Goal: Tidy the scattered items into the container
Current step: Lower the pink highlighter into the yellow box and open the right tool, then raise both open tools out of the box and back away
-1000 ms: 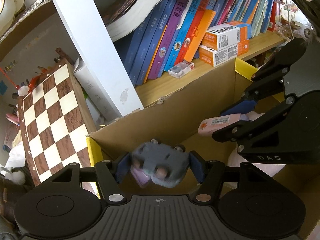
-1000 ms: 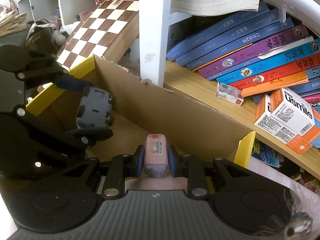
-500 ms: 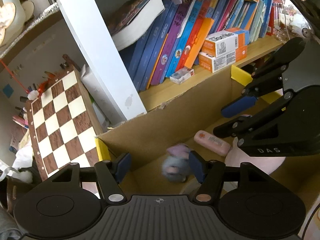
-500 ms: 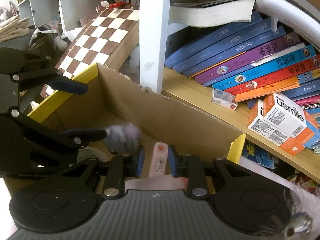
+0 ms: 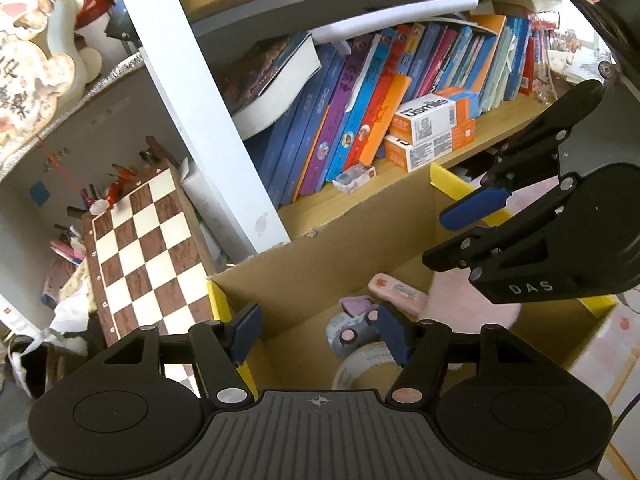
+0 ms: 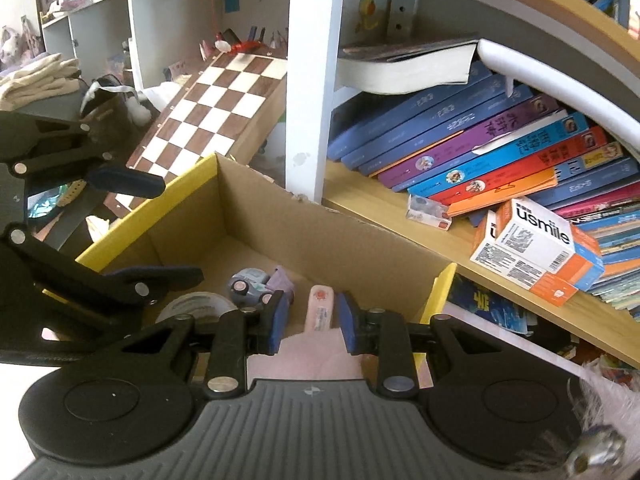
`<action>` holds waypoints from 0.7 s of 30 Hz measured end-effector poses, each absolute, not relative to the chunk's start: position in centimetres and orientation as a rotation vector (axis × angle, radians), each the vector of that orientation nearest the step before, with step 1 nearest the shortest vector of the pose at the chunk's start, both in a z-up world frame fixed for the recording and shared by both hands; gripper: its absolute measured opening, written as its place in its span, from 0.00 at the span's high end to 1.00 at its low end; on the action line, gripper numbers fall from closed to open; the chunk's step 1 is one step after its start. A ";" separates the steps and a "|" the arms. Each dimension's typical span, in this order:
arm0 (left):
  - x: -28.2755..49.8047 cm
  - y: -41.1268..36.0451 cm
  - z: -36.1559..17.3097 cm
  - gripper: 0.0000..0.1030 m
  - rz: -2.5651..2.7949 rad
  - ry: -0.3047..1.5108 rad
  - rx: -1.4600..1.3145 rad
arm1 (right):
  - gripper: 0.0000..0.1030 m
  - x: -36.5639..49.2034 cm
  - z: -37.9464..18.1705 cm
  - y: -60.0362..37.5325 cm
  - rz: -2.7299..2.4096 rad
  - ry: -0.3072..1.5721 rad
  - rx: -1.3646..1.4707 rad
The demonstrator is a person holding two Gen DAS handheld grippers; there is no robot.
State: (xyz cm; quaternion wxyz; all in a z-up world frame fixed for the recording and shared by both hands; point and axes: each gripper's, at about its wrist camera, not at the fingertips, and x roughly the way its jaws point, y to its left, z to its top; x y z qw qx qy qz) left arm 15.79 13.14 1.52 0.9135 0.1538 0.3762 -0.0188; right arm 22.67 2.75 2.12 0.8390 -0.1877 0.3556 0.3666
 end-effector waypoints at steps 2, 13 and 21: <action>15.1 12.9 1.8 0.37 -0.037 0.772 0.314 | 0.74 22.1 2.5 2.4 0.774 0.747 -0.393; 11.8 11.6 3.1 0.37 -0.028 0.744 0.275 | 0.70 19.2 3.8 0.2 0.759 0.726 -0.378; 9.8 10.8 3.4 0.19 -0.002 0.723 0.230 | 0.57 17.7 4.5 -1.7 0.738 0.707 -0.359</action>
